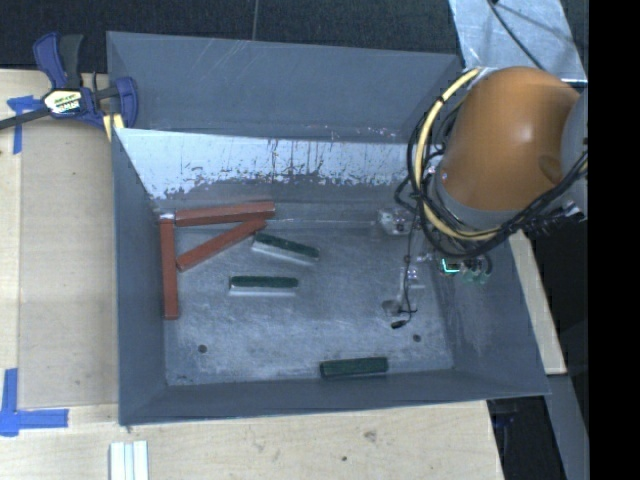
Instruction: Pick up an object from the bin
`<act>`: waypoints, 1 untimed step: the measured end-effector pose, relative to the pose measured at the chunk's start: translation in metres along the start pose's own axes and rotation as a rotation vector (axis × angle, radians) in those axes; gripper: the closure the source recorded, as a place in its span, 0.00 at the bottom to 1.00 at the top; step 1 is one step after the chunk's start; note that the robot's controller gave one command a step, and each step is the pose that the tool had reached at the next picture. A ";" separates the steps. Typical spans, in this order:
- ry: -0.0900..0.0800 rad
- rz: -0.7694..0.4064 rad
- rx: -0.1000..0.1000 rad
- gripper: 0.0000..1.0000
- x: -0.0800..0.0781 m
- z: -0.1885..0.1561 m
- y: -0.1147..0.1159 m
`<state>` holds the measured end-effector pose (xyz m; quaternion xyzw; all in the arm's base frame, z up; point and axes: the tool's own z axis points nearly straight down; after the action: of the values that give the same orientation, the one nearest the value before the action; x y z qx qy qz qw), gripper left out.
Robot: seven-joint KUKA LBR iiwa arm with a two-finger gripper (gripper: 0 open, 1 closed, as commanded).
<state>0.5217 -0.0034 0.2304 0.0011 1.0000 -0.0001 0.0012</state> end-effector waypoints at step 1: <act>-0.001 0.027 -0.003 0.00 -0.064 0.052 0.064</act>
Offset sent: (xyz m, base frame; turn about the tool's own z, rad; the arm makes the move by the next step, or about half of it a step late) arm 0.0619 0.0598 -0.0492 0.0329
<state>0.5857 0.0606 0.1785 0.0147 0.9999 0.0013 0.0019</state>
